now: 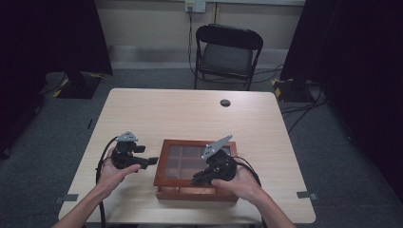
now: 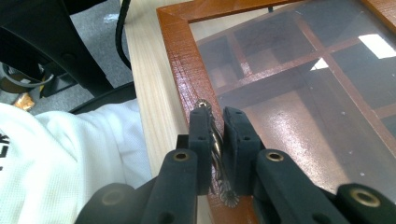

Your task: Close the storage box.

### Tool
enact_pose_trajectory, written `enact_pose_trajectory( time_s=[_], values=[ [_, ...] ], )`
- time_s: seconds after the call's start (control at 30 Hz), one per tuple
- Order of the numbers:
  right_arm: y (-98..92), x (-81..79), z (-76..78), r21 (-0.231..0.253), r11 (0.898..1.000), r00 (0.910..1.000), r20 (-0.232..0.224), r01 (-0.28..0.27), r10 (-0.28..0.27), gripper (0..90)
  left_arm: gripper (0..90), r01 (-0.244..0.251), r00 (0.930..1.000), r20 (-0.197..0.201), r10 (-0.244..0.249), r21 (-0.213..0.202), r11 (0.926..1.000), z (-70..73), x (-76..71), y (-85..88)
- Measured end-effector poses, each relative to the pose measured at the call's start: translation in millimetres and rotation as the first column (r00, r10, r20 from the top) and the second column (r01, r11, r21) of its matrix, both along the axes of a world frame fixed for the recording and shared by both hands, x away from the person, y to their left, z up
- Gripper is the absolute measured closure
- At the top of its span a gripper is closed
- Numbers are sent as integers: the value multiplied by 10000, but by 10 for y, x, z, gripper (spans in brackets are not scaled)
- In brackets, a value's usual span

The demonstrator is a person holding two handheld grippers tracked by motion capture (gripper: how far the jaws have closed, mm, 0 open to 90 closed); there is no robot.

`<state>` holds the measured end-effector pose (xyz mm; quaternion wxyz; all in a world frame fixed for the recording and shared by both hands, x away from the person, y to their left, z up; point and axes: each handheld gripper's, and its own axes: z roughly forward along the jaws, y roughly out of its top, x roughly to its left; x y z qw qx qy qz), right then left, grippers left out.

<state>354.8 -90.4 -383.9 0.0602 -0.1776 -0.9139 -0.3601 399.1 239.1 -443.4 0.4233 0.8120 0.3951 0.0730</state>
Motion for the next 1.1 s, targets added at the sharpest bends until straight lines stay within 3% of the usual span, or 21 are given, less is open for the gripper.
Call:
enact_pose_trajectory(
  time_s=[0.33, 0.6, 0.97, 1.1],
  values=[
    [41, -6, -141, -384, 9992, 9995, -303, -116, 104, 827, 184, 95, 10000, 27, -95, 103, 9999, 3, -8, -33],
    [69, -10, -177, -603, 9978, 9995, -148, -272, 264, 828, 184, 60, 10000, 19, -60, 122, 9999, 1, 0, -20],
    [131, -31, -316, -1166, 9928, 9990, -364, -292, 251, 830, 183, 22, 10000, -41, -21, 154, 9999, -3, -4, -36],
    [134, -21, -321, -1101, 9933, 9987, -415, -346, 301, 830, 181, -75, 9999, -78, 76, 133, 9999, -7, -2, -31]
  ],
)
